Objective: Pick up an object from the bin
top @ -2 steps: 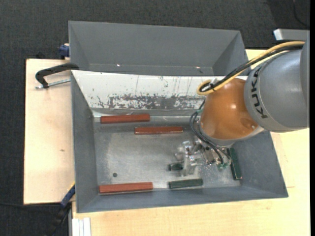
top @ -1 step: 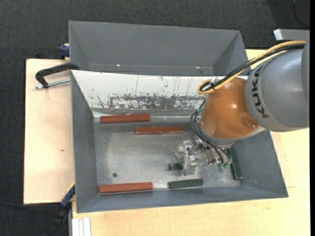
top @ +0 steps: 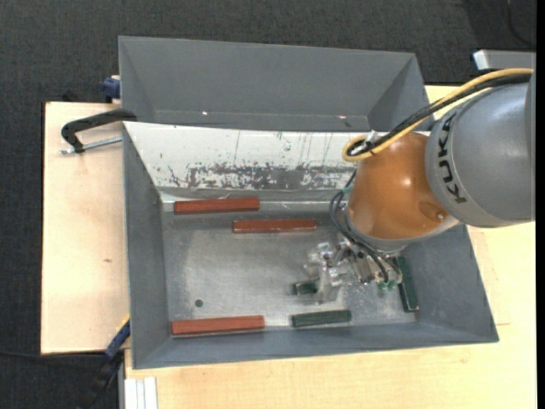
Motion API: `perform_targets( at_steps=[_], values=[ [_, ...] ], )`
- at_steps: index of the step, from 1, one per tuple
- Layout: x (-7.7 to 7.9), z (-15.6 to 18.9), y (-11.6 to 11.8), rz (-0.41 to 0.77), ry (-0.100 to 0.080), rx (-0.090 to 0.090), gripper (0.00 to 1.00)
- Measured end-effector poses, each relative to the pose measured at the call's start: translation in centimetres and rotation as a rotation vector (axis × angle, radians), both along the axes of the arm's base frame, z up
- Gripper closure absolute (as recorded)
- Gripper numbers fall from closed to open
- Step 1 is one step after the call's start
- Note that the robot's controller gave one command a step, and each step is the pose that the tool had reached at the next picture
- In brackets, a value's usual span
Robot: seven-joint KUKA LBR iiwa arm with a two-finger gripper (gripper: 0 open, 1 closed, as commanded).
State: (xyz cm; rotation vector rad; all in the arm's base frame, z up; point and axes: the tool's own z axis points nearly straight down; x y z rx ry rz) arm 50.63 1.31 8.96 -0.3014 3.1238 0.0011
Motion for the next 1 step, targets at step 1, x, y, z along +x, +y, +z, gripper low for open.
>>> perform_targets(
  at_steps=[1],
  values=[
    [0.07,0.68,0.03,0.0,-0.002,0.0,1.0]
  ],
)
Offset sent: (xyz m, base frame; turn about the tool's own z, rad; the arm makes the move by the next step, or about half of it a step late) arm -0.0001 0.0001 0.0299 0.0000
